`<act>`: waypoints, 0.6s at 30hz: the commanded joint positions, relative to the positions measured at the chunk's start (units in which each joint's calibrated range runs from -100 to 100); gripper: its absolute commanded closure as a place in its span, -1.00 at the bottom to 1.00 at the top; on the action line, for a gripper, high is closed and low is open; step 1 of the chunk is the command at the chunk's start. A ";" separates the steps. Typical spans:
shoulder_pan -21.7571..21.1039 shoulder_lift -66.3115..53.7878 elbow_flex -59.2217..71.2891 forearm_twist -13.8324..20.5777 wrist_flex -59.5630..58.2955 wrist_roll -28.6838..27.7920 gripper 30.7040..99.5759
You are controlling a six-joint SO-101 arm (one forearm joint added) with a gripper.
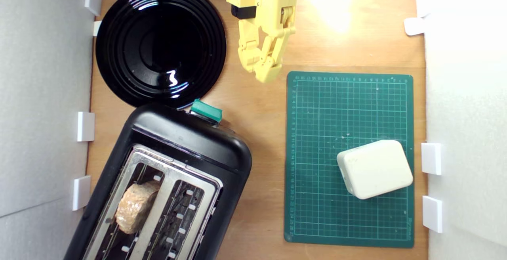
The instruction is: Pick bread and place in toaster
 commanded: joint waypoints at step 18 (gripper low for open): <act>-0.46 -17.92 23.03 -0.11 -1.46 6.73 0.83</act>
